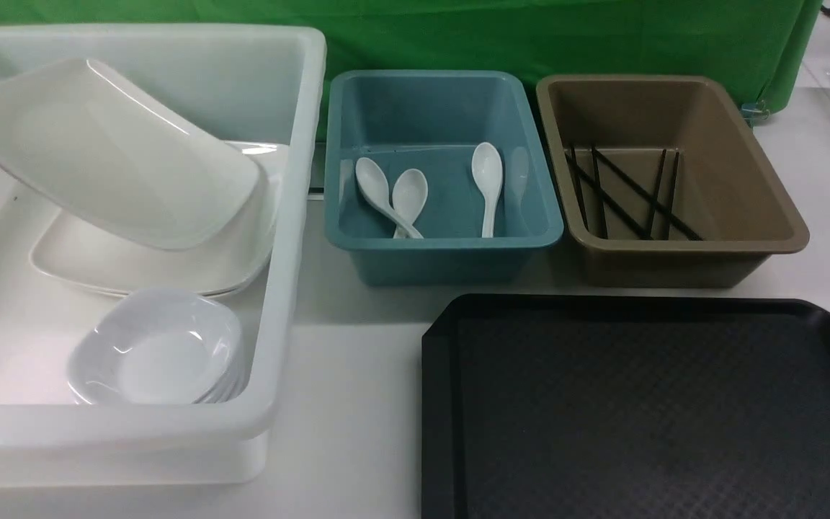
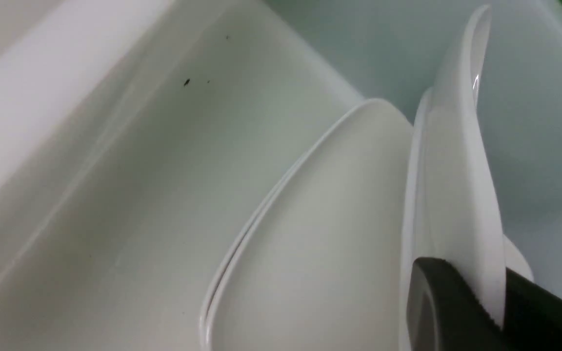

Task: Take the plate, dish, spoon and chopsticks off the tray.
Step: Use the left arm to put the plate into the large storage box on the left

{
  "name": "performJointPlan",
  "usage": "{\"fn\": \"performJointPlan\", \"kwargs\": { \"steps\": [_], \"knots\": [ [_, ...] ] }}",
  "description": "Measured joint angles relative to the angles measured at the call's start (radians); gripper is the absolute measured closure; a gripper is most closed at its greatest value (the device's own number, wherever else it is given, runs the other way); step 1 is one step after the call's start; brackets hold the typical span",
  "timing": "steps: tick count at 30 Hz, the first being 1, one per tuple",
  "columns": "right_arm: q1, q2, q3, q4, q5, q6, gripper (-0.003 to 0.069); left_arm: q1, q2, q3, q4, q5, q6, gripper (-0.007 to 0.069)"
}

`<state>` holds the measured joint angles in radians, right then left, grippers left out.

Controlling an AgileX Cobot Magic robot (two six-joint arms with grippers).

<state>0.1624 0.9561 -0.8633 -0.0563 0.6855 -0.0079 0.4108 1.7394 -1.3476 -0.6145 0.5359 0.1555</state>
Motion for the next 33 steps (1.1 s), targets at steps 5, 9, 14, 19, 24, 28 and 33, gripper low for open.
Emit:
{"fn": "performJointPlan", "kwargs": {
  "steps": [5,9,14,19,24,28,33],
  "knots": [
    [0.000,0.000,0.000,0.000,-0.003,0.000,0.0283,-0.003,0.006,0.038,-0.015,-0.025,0.018,0.0602],
    [0.000,0.000,0.000,0.000,-0.006,0.000,0.0283,-0.003,0.054,0.039,-0.014,-0.019,0.051,0.0605],
    [0.000,0.000,0.000,0.000,-0.006,0.000,0.0283,-0.002,0.115,0.039,-0.022,-0.005,0.074,0.0596],
    [0.000,0.000,0.000,0.000,-0.006,0.000,0.0283,-0.008,0.143,0.039,-0.016,-0.011,0.082,0.0562],
    [0.000,0.000,0.000,0.000,-0.006,0.000,0.0283,-0.036,0.158,0.039,0.043,-0.003,0.109,0.0466],
    [0.000,0.000,0.000,0.000,0.006,0.001,0.0283,-0.063,0.161,0.039,0.141,0.021,0.077,0.0295],
    [0.000,0.000,0.000,0.001,0.033,0.002,0.0283,-0.062,0.148,0.039,0.211,0.025,0.069,0.0175]
  ]
}}
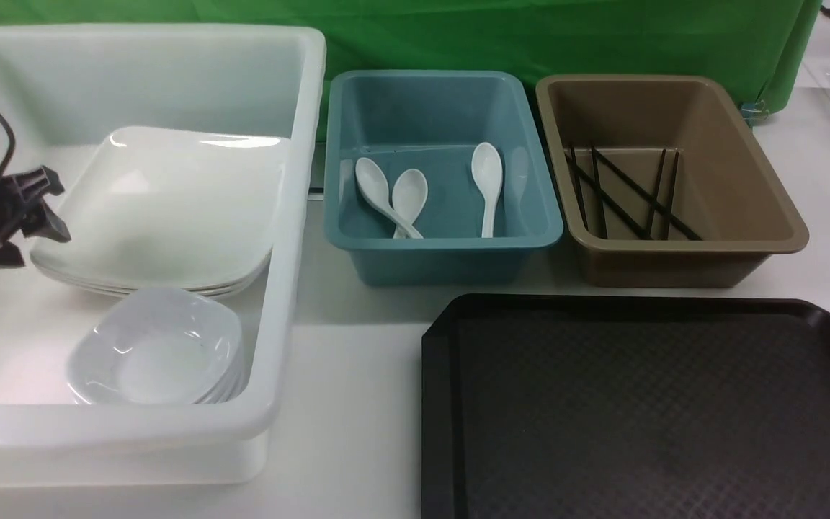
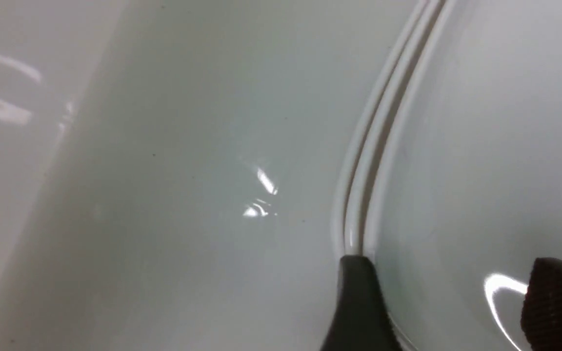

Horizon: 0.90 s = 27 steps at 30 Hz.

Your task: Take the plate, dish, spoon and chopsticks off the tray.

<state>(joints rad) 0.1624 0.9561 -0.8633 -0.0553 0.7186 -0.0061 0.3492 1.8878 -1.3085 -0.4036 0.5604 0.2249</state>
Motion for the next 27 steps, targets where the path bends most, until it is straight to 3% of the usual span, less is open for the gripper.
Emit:
{"fn": "performJointPlan", "kwargs": {
  "steps": [4,7,11,14,15,17,22,27],
  "knots": [
    [0.000,0.000,-0.001,0.000,0.021,0.006,0.0283,0.000,-0.039,-0.006,0.061,0.029,-0.018,0.0123],
    [0.000,0.000,-0.034,0.019,0.052,-0.008,0.0286,-0.001,-0.078,-0.032,0.072,0.085,-0.021,0.0143],
    [0.000,0.000,-0.152,0.064,0.106,-0.061,0.0382,-0.026,-0.166,-0.071,0.076,0.164,0.004,0.0292],
    [0.000,-0.018,-0.281,0.079,0.115,-0.083,0.0560,-0.094,-0.297,-0.082,0.076,0.232,0.062,0.0522],
    [0.000,-0.044,-0.309,0.082,0.084,-0.086,0.0605,-0.123,-0.338,-0.082,0.076,0.254,0.069,0.0568],
    [0.000,-0.098,-0.322,0.083,0.010,-0.088,0.0628,-0.165,-0.414,-0.082,0.076,0.275,0.076,0.0601],
    [0.000,-0.284,-0.255,0.083,-0.241,-0.088,0.0635,-0.306,-0.605,-0.075,0.068,0.306,0.083,0.0621],
    [0.000,-0.493,-0.037,0.085,-0.520,-0.088,0.0636,-0.460,-0.801,0.017,0.039,0.300,0.083,0.0624]
  ]
}}
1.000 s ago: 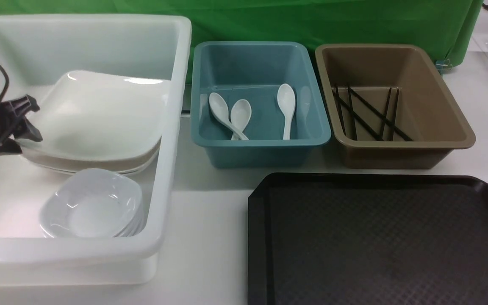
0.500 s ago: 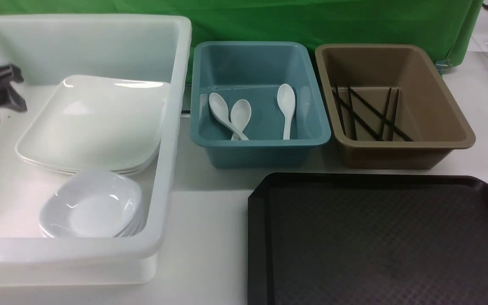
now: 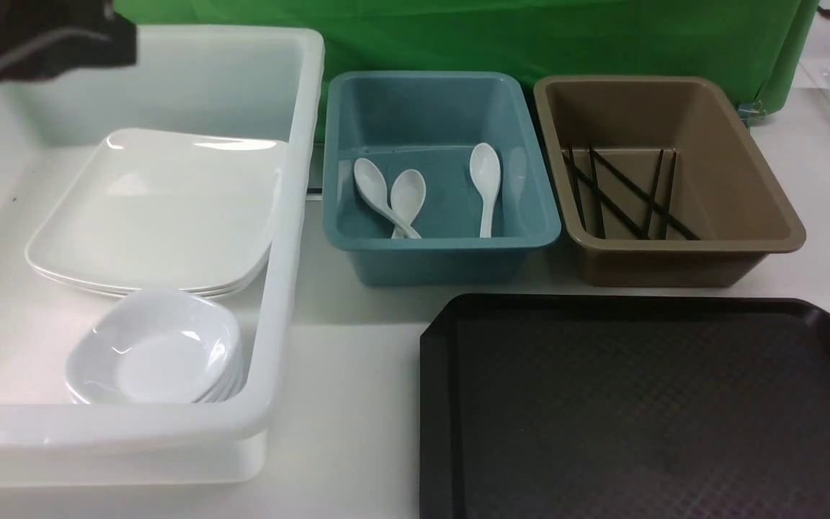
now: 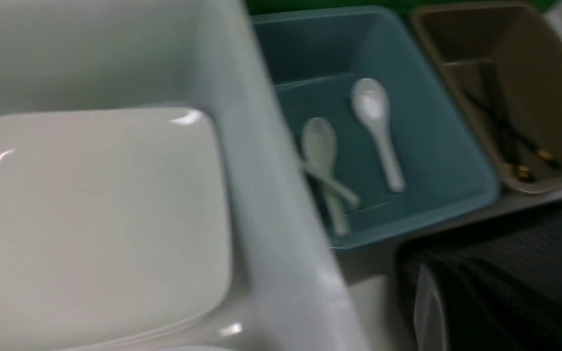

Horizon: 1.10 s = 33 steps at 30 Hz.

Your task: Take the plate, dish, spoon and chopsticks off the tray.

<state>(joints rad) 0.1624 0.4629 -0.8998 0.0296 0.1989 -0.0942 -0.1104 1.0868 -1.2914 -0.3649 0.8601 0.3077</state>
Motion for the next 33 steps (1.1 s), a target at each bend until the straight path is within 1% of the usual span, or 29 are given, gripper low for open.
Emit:
{"fn": "performJointPlan", "kwargs": {
  "steps": [1,4,7,12,13,16,22,28,33],
  "knots": [
    [0.000,-0.064,0.087,0.000,-0.094,0.000,0.0636,-0.043,-0.074,0.058,-0.017,-0.015,-0.008,0.0624],
    [0.000,-0.187,0.271,0.001,-0.272,0.000,0.0636,-0.106,-0.246,0.220,-0.033,-0.073,-0.028,0.0624],
    [0.000,-0.257,0.387,0.001,-0.366,0.000,0.0636,-0.127,-0.428,0.417,-0.032,-0.147,-0.048,0.0624],
    [0.000,-0.302,0.459,0.001,-0.413,0.001,0.0631,-0.128,-0.702,0.729,-0.008,-0.272,-0.129,0.0624],
    [0.000,-0.302,0.460,0.001,-0.413,0.001,0.0630,-0.128,-0.712,0.739,-0.008,-0.277,-0.130,0.0624],
    [0.000,-0.302,0.465,0.001,-0.417,0.001,0.0624,-0.128,-0.867,0.895,-0.009,-0.365,-0.140,0.0623],
    [0.000,-0.302,0.466,0.001,-0.417,0.002,0.0615,-0.128,-0.956,0.997,-0.009,-0.477,-0.146,0.0615],
    [0.000,-0.302,0.466,0.001,-0.417,0.002,0.0603,-0.128,-0.958,1.000,-0.009,-0.503,-0.148,0.0615],
    [0.000,-0.302,0.466,0.001,-0.417,0.001,0.0578,-0.128,-0.958,1.000,-0.006,-0.503,-0.148,0.0613]
  ]
}}
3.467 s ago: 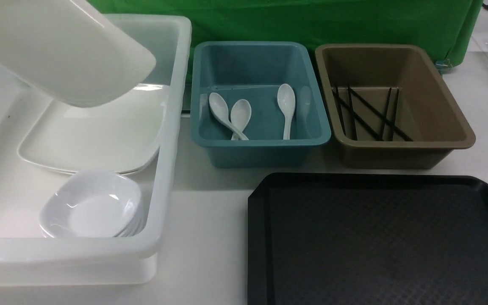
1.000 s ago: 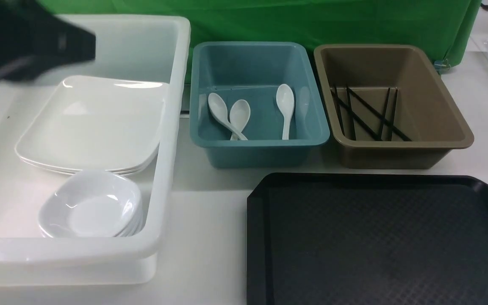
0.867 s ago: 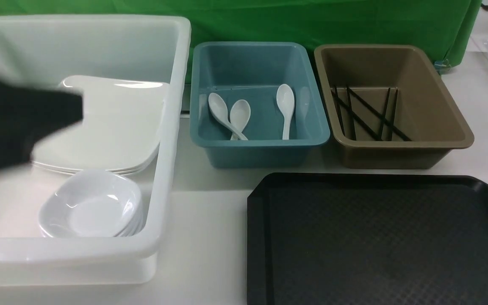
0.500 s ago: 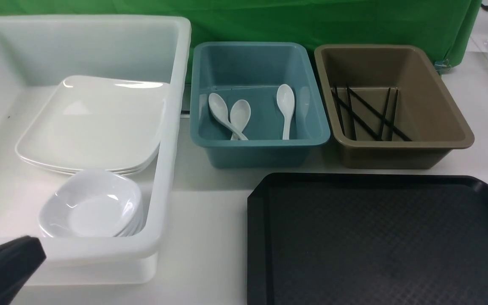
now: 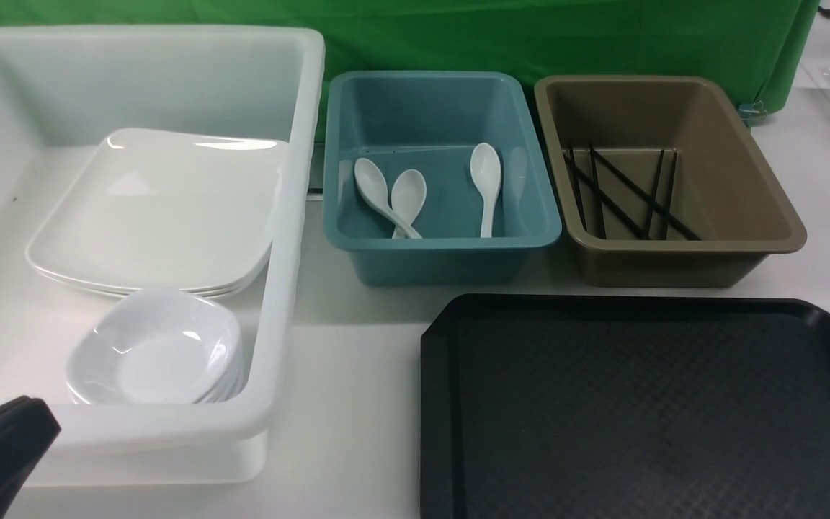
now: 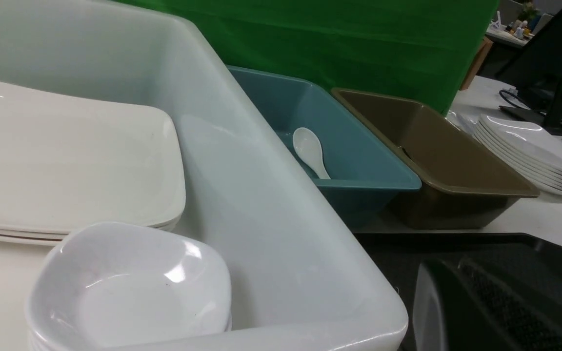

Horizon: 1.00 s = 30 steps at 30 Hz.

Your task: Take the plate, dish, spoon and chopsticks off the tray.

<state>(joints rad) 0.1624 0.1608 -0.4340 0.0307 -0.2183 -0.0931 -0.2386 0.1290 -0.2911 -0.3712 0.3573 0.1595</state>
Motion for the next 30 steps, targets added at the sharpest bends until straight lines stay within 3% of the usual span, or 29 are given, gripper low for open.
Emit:
{"fn": "performJointPlan", "kwargs": {
  "steps": [8,12,16,20,30],
  "knots": [
    [0.000,0.000,0.000,0.000,0.000,0.001,0.0552,0.000,0.000,0.000,0.024,-0.003,0.009,0.0613],
    [0.000,0.000,0.000,0.000,-0.001,0.001,0.0539,0.010,-0.013,0.039,0.086,-0.100,0.023,0.0613],
    [0.000,0.000,0.000,0.000,-0.001,0.001,0.0529,0.105,-0.049,0.145,0.132,-0.267,0.023,0.0613],
    [0.000,0.000,0.000,0.000,-0.001,0.001,0.0520,0.209,-0.096,0.262,0.174,-0.321,0.002,0.0613],
    [0.000,0.000,0.000,0.000,-0.001,0.001,0.0516,0.290,-0.128,0.298,0.220,-0.143,-0.015,0.0612]
  ]
}}
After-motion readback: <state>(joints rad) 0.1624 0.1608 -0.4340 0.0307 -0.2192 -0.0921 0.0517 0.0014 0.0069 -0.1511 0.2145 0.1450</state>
